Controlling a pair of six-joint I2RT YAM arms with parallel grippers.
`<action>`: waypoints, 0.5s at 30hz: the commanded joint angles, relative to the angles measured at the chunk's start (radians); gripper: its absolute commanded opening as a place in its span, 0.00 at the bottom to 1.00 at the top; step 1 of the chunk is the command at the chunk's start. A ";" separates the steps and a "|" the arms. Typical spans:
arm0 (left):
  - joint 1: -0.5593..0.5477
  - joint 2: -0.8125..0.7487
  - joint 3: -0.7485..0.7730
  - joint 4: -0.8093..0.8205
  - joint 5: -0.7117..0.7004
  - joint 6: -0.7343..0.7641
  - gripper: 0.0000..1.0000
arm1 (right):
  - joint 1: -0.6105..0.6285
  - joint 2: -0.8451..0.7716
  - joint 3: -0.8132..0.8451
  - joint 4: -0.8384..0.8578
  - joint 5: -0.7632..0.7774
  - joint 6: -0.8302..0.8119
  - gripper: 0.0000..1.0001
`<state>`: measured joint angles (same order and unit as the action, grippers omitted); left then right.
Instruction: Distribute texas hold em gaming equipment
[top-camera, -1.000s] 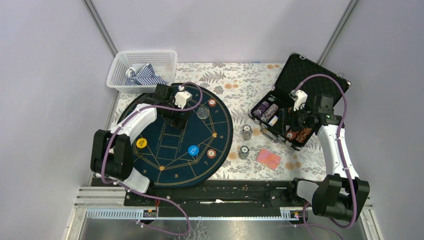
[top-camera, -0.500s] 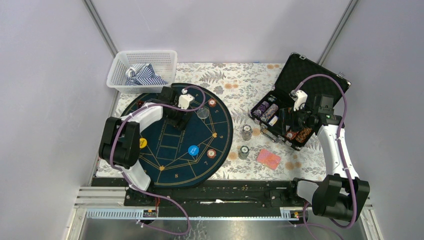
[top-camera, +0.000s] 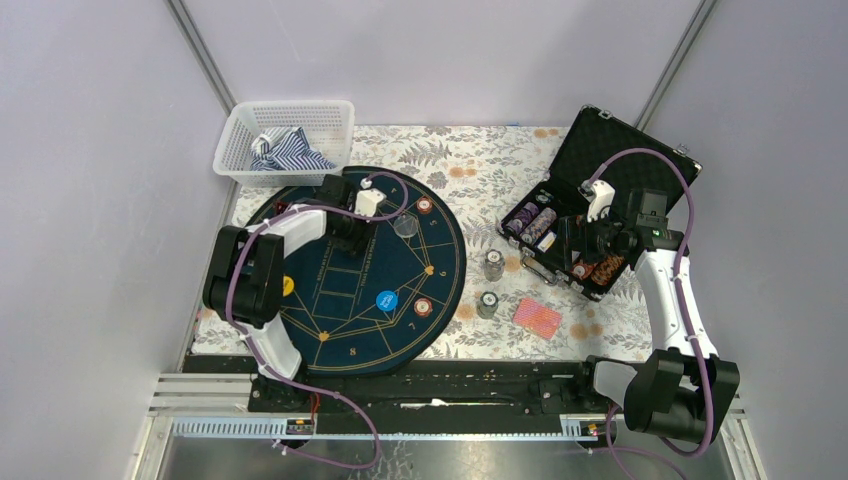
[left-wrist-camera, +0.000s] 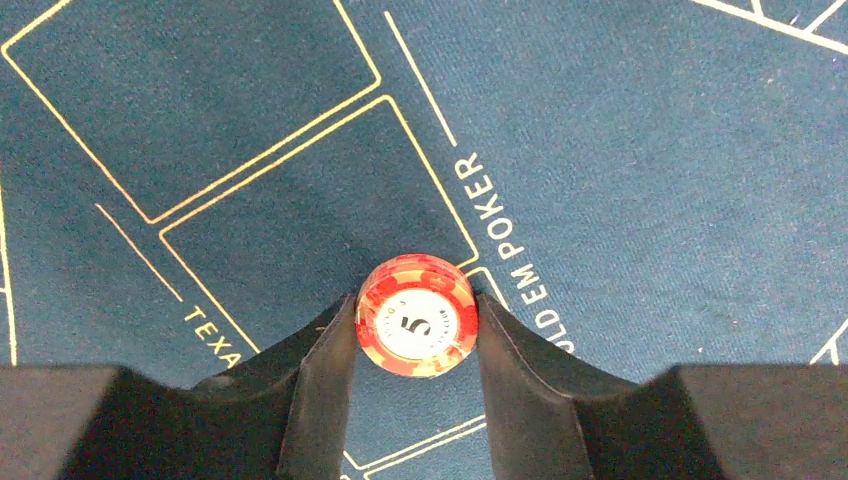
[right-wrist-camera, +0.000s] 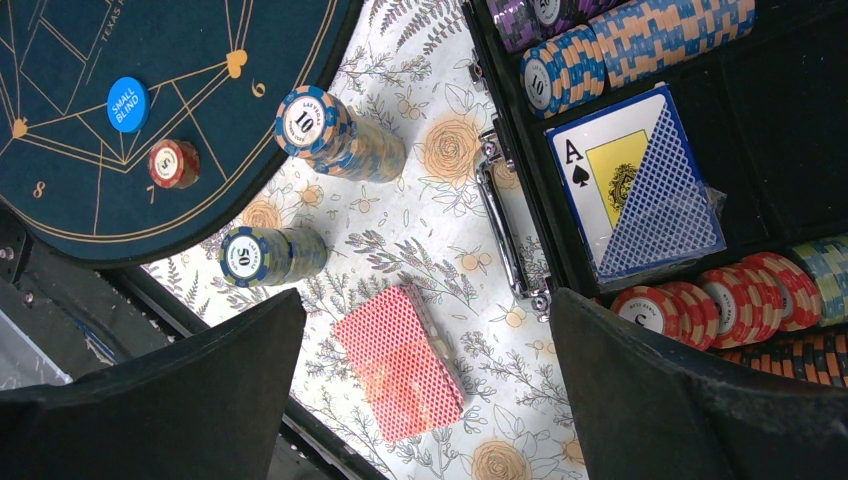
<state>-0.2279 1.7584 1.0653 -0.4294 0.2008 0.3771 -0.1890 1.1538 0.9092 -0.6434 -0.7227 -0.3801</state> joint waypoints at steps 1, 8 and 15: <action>0.025 -0.026 0.009 0.026 -0.008 0.004 0.44 | -0.003 -0.010 0.003 0.009 -0.003 0.001 1.00; 0.140 -0.103 0.034 -0.077 0.030 0.022 0.33 | -0.003 -0.011 0.005 0.004 -0.010 0.001 1.00; 0.308 -0.259 -0.001 -0.178 0.039 0.107 0.33 | -0.003 -0.005 0.016 -0.007 -0.018 -0.001 1.00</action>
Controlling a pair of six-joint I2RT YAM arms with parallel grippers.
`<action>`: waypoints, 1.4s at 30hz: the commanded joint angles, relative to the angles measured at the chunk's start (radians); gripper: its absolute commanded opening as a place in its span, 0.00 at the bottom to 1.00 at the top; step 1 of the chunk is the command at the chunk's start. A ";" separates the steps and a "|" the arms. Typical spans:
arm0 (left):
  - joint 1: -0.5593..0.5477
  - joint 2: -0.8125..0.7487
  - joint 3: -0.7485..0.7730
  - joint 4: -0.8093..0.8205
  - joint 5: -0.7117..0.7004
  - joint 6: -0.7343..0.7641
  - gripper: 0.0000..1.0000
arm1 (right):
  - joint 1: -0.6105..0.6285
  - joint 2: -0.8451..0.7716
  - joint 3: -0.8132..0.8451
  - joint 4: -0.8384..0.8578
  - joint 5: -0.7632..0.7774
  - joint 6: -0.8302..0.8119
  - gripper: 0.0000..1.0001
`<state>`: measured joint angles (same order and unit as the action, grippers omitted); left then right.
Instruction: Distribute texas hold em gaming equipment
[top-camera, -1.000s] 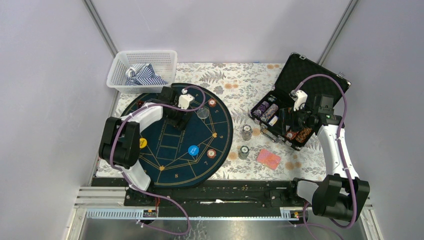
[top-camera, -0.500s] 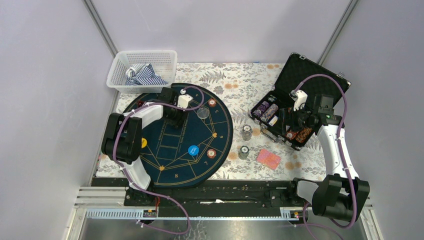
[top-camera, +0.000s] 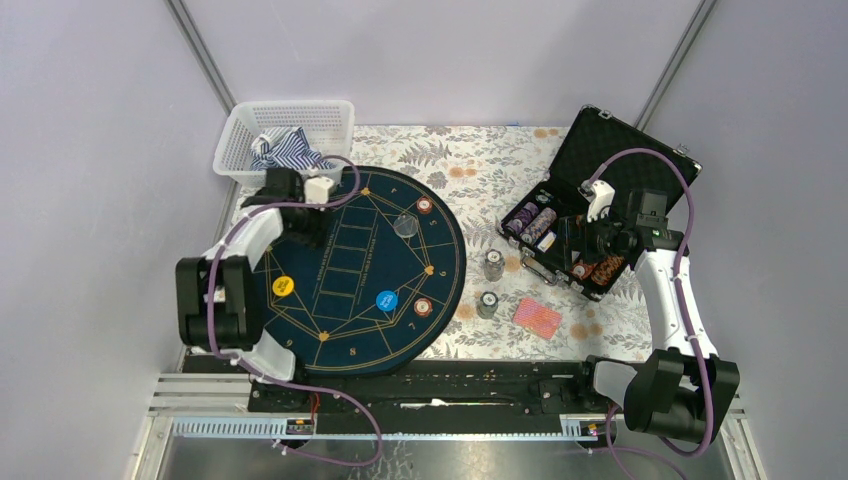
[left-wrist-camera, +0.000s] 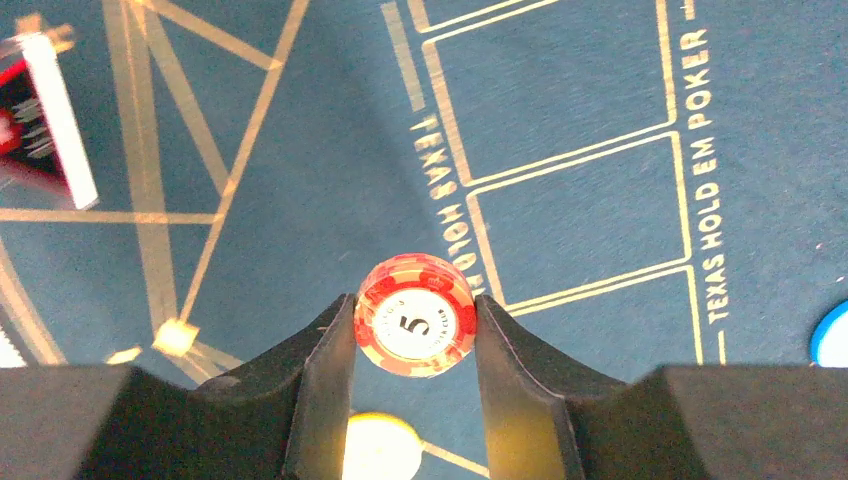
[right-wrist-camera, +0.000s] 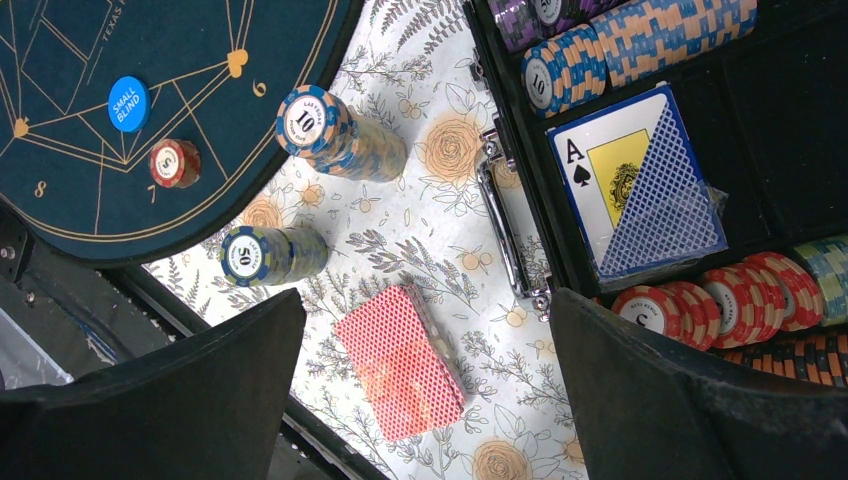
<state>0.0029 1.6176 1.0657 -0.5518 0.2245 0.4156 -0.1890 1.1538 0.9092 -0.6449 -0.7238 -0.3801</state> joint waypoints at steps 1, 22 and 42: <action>0.101 -0.135 -0.009 -0.066 0.015 0.085 0.33 | -0.002 0.000 0.020 -0.013 -0.017 -0.005 1.00; 0.458 -0.265 -0.084 -0.117 0.104 0.322 0.34 | -0.002 0.114 0.087 -0.082 0.120 -0.030 1.00; 0.749 -0.370 -0.335 -0.366 0.187 0.815 0.37 | -0.003 0.113 0.071 -0.084 0.160 -0.034 1.00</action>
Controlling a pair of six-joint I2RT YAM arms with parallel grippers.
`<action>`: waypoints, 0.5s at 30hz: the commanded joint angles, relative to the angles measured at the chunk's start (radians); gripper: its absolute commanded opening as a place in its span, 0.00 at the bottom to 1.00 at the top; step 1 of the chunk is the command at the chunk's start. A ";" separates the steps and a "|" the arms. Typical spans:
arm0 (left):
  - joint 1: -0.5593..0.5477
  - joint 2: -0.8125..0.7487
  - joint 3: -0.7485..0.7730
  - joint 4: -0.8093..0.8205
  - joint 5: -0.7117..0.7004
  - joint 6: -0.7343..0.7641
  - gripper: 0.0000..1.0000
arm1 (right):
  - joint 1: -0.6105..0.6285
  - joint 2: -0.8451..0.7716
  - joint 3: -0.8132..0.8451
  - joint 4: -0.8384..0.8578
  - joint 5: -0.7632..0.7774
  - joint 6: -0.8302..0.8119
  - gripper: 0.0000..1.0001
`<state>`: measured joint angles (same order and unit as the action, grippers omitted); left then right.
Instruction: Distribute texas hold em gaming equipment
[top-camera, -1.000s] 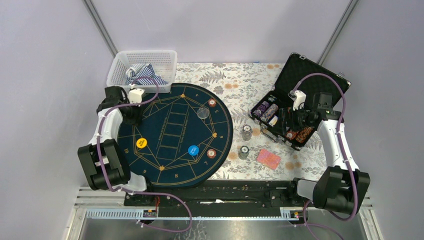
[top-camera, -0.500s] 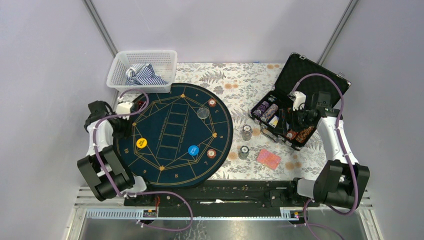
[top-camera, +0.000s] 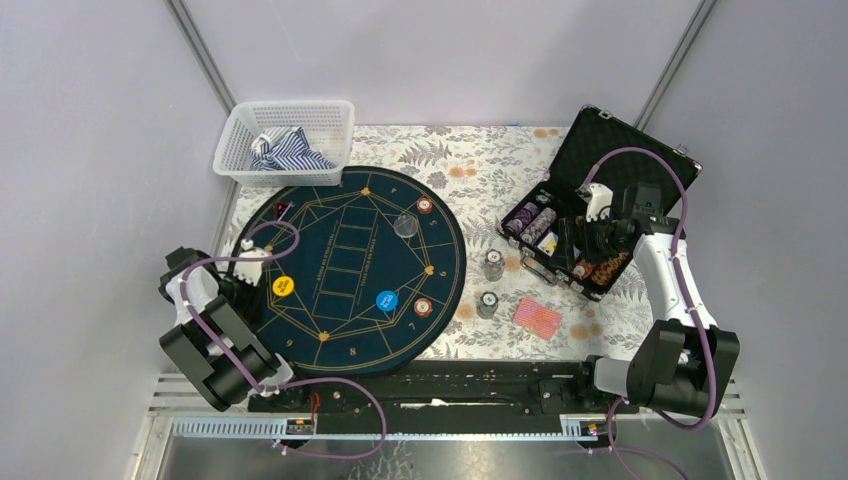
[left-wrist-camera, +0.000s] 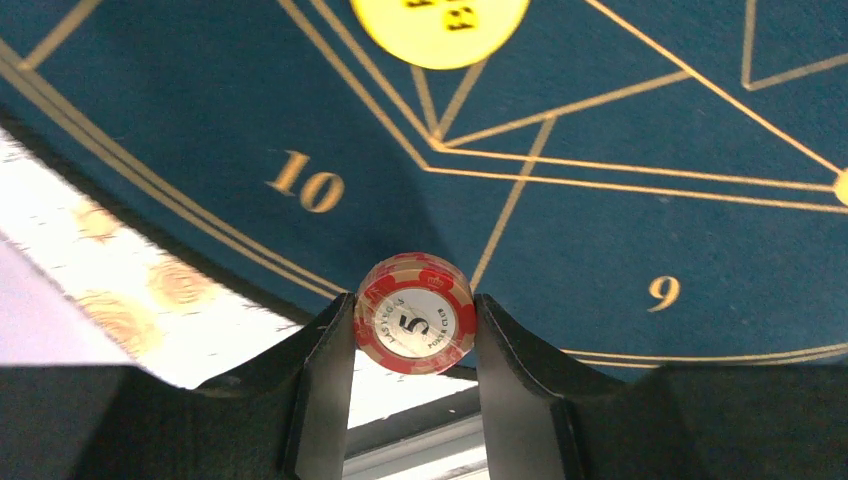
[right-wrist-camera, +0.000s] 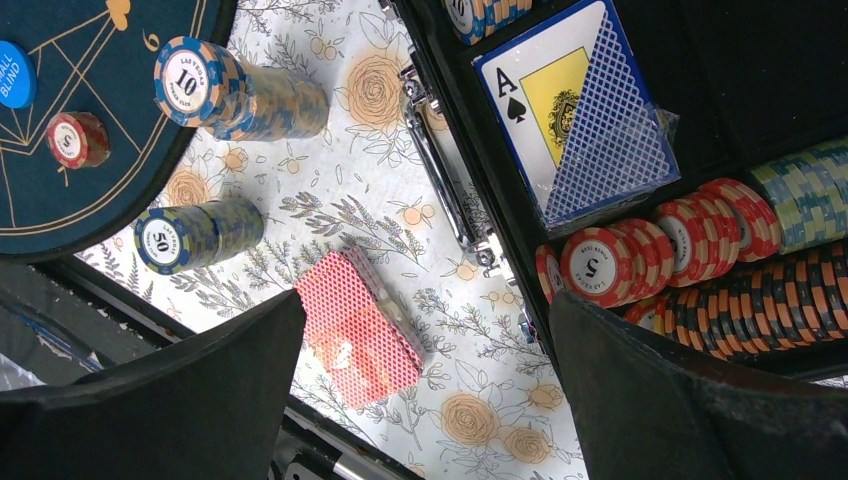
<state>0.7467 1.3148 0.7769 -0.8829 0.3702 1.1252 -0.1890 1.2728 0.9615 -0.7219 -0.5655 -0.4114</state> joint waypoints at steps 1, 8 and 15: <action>0.004 -0.073 -0.053 -0.028 0.041 0.106 0.38 | -0.003 -0.006 0.019 -0.007 0.000 -0.003 1.00; 0.005 -0.048 -0.060 0.000 0.047 0.096 0.39 | -0.003 -0.015 0.019 -0.008 -0.007 -0.004 1.00; 0.004 0.017 -0.044 0.057 0.055 0.067 0.41 | -0.002 -0.018 0.014 -0.008 -0.009 -0.004 1.00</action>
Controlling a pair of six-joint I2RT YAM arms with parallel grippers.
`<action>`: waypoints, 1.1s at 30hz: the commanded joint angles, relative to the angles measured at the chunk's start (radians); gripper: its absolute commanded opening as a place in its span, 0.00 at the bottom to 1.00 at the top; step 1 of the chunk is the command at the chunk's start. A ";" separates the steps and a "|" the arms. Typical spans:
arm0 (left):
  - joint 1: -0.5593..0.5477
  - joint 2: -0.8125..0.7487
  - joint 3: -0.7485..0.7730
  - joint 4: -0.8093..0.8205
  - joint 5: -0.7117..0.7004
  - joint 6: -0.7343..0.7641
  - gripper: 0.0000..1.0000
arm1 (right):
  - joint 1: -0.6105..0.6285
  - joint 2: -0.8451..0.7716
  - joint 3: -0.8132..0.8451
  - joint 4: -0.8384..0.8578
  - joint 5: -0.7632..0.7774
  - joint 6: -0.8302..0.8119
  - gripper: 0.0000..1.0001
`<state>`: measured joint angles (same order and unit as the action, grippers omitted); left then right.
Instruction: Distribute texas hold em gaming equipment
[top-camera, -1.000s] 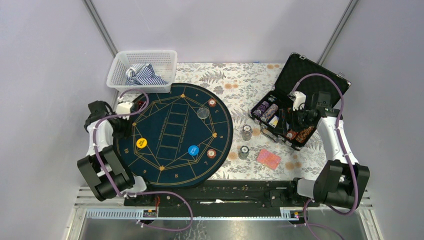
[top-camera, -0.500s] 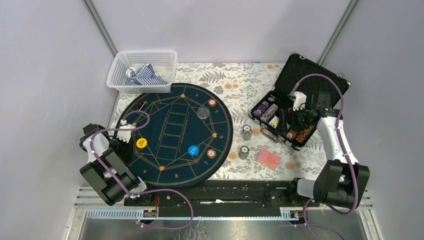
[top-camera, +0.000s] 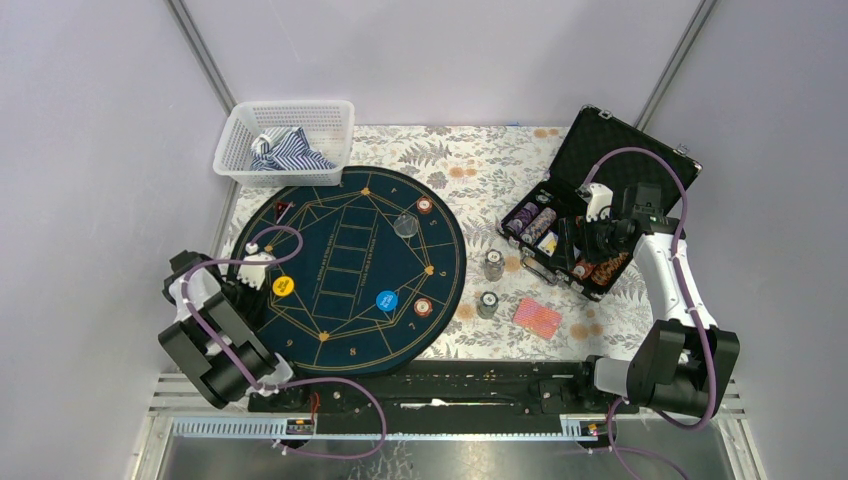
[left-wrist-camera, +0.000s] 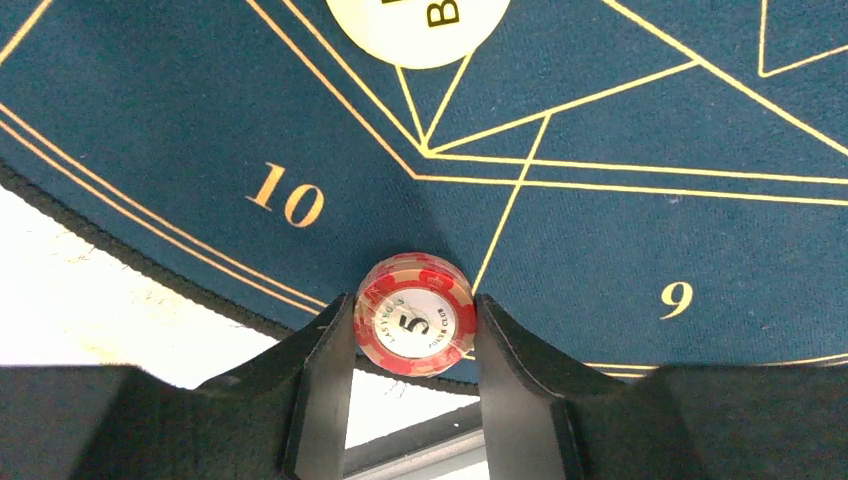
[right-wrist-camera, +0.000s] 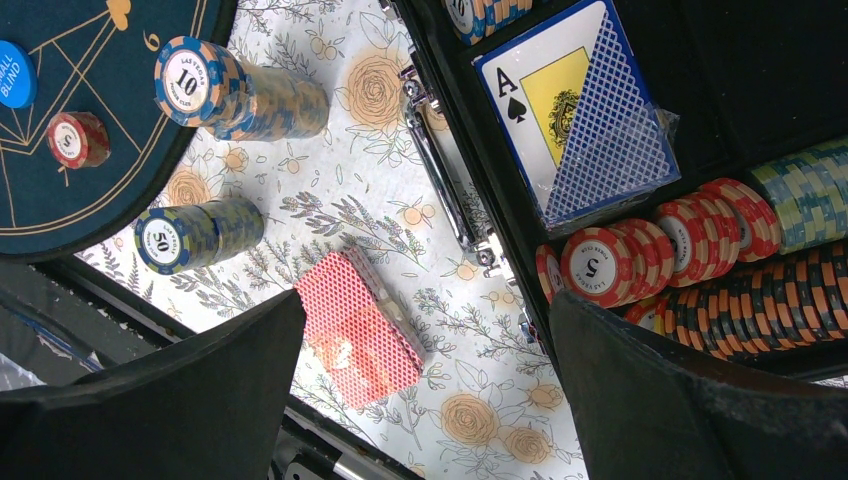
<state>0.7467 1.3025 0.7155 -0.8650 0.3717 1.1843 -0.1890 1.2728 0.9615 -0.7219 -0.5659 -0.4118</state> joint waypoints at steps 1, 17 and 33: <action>0.004 0.037 0.018 0.042 0.059 0.009 0.41 | -0.002 -0.019 0.013 -0.008 -0.008 -0.004 1.00; -0.009 0.056 0.022 0.058 0.063 0.027 0.73 | -0.003 -0.018 -0.002 0.003 -0.010 -0.001 1.00; -0.326 0.024 0.379 -0.103 0.055 -0.263 0.92 | 0.059 0.007 0.148 -0.030 -0.064 -0.070 1.00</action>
<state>0.5297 1.3624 1.0111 -0.9455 0.3954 1.0588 -0.1814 1.2755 1.0008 -0.7319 -0.5919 -0.4484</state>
